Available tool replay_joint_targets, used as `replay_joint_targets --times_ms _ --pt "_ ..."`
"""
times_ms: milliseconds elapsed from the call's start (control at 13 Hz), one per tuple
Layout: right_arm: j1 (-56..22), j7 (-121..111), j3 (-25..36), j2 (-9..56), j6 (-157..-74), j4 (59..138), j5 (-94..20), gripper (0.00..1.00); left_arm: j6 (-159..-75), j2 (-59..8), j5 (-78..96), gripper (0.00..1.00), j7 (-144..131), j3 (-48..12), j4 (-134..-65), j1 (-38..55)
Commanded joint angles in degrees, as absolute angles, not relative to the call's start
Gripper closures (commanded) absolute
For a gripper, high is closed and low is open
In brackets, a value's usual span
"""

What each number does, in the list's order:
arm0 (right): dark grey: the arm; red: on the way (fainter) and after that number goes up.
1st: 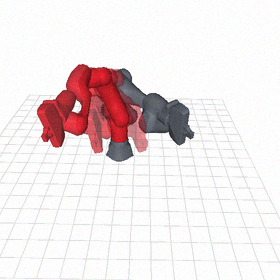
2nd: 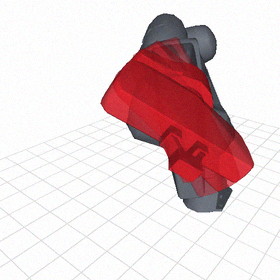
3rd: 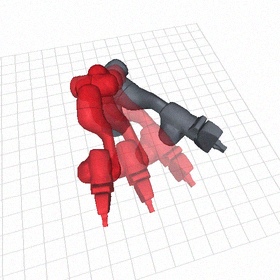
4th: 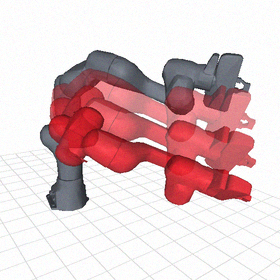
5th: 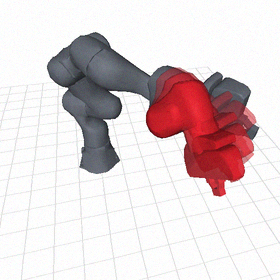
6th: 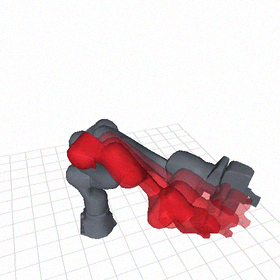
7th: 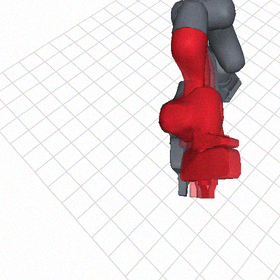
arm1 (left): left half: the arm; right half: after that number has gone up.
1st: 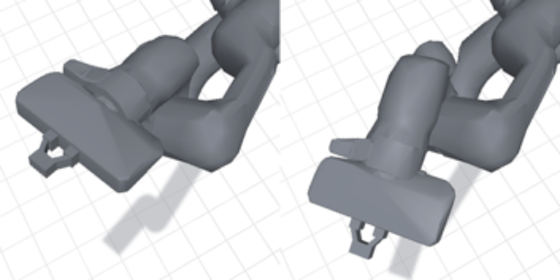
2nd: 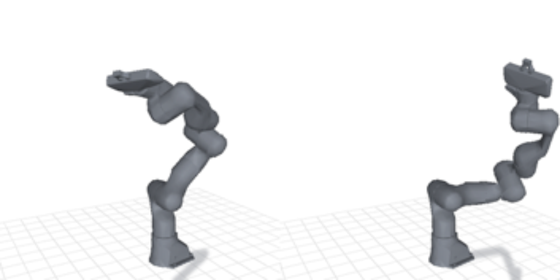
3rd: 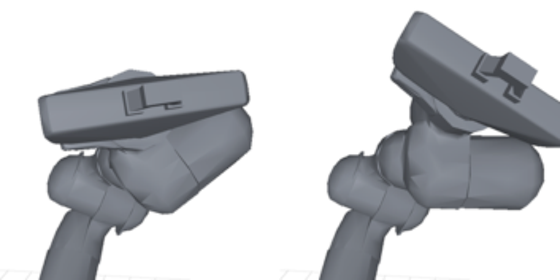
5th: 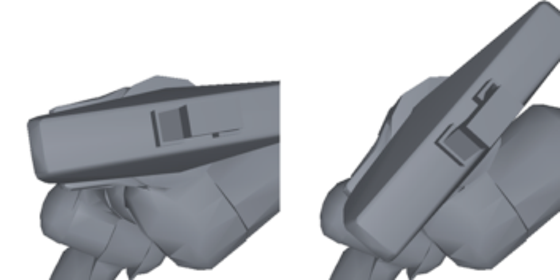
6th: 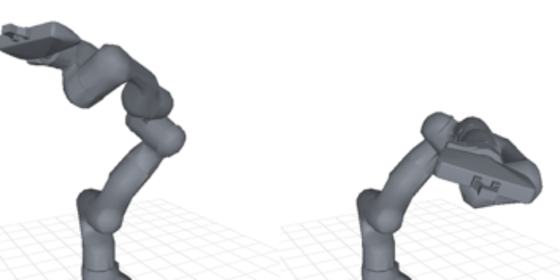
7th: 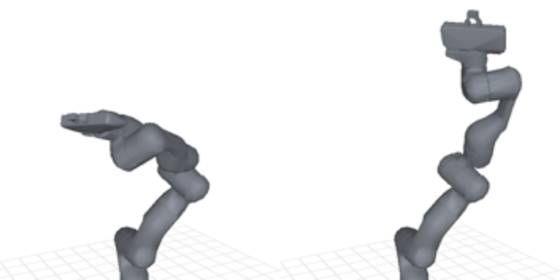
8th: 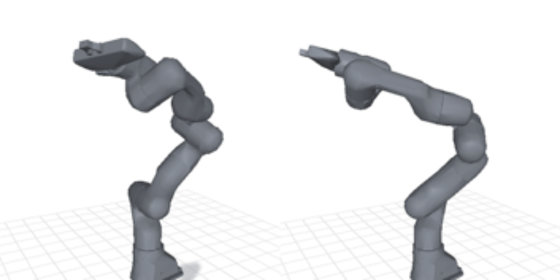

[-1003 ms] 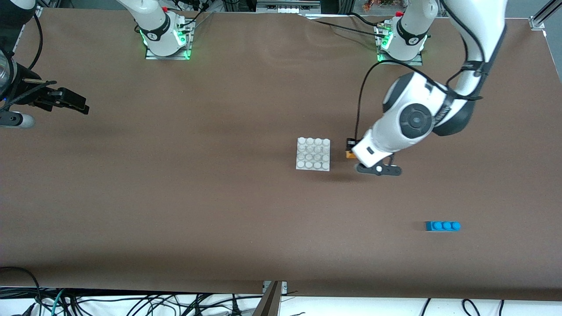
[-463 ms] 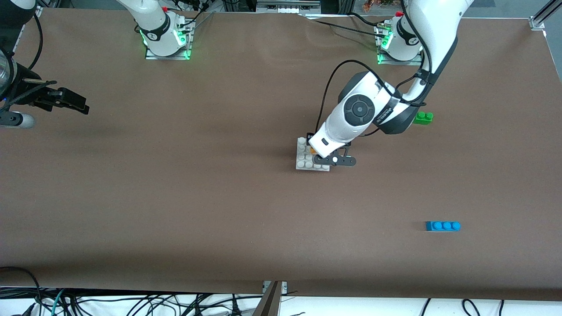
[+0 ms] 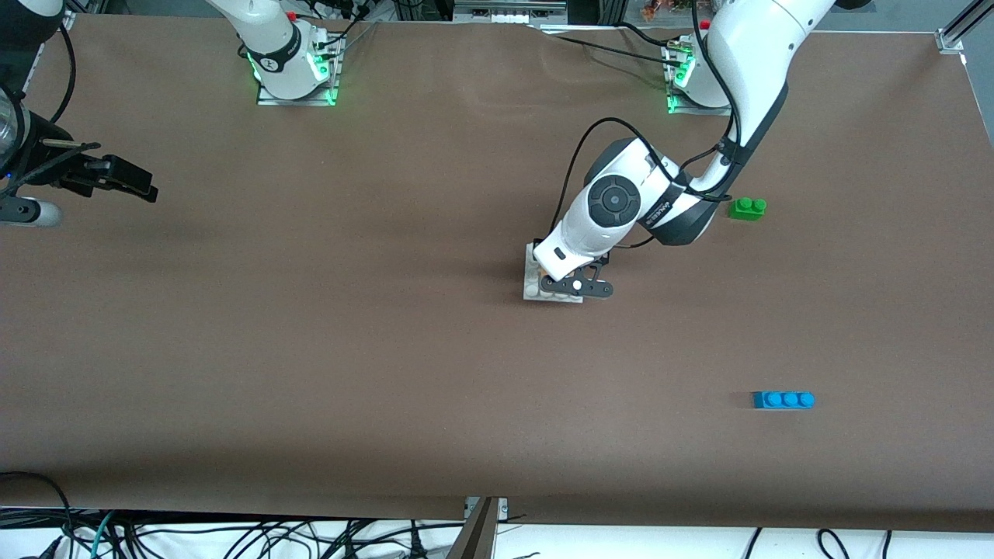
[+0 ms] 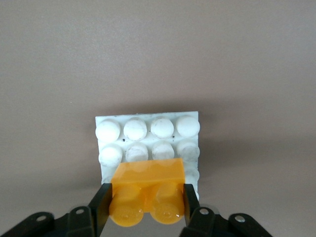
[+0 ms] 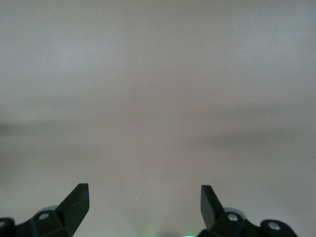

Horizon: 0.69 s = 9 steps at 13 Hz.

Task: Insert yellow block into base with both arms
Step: 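Press the yellow block down onto the base plate studs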

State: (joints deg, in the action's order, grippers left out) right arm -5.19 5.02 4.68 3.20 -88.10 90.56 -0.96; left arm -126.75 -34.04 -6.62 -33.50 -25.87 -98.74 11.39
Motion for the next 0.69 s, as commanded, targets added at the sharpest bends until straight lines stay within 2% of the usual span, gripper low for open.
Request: replay_joint_targets --times_ms 0,617 --pt "-4.75 5.19 4.31 3.52 -86.84 89.12 -1.05 0.00 -127.18 -35.51 -8.26 0.81 -35.24 -25.49 -97.47 12.30" --pt "-4.75 5.19 4.39 3.52 -86.75 89.12 -1.06 0.00 -127.27 -36.91 -9.58 0.81 -35.33 -25.49 -98.61 13.01"
